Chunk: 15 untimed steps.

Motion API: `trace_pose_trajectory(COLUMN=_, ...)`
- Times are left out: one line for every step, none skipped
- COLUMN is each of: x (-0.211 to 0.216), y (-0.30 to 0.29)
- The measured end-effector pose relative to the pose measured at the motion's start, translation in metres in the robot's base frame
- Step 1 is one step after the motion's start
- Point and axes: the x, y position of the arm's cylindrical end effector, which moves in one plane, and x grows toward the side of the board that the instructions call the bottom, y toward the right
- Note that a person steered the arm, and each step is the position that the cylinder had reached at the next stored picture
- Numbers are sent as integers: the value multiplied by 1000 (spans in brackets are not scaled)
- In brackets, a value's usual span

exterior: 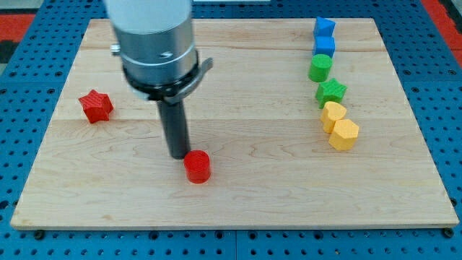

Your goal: Push red circle below the yellow hexagon

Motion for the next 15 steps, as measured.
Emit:
trace_pose_trajectory(x=17, y=-20)
trace_pose_trajectory(x=26, y=23)
trace_pose_trajectory(x=27, y=56)
trace_pose_trajectory(x=22, y=95)
trace_pose_trajectory(x=22, y=95)
trace_pose_trajectory(x=9, y=99)
trace_pose_trajectory(x=3, y=106)
trace_pose_trajectory(x=15, y=114)
trace_pose_trajectory(x=32, y=116)
trace_pose_trajectory(x=32, y=138)
trace_pose_trajectory(x=34, y=143)
trace_pose_trajectory(x=31, y=134)
trace_pose_trajectory(x=15, y=136)
trace_pose_trajectory(x=11, y=147)
trace_pose_trajectory(x=15, y=160)
